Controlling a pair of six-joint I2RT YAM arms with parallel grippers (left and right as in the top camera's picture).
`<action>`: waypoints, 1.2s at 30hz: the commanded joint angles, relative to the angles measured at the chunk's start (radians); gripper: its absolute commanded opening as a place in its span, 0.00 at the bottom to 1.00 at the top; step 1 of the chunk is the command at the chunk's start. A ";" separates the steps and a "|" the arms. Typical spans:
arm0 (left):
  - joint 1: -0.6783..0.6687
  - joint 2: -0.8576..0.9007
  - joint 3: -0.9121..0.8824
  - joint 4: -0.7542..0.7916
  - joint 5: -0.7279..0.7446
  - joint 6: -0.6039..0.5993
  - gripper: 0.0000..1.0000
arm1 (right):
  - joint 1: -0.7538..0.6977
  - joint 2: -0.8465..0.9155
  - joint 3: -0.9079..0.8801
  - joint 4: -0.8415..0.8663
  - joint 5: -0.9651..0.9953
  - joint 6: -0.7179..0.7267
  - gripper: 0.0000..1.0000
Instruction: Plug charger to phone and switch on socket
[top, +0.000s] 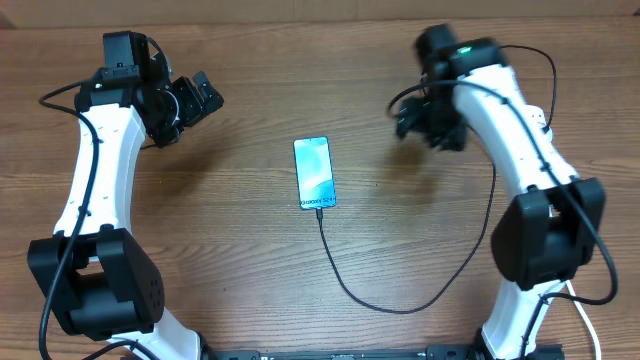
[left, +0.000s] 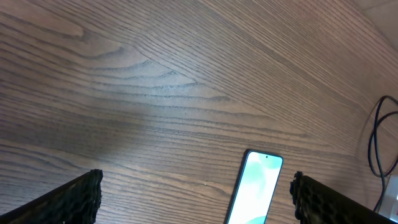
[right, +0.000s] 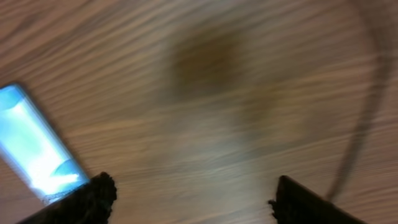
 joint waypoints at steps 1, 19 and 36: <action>-0.002 -0.024 0.003 -0.001 -0.007 0.015 1.00 | -0.125 -0.002 0.018 -0.008 0.099 -0.001 0.88; -0.002 -0.024 0.003 -0.001 -0.006 0.015 1.00 | -0.608 0.013 -0.027 0.123 0.103 -0.002 0.94; -0.002 -0.024 0.003 -0.001 -0.007 0.015 1.00 | -0.731 0.047 -0.306 0.487 0.098 -0.005 1.00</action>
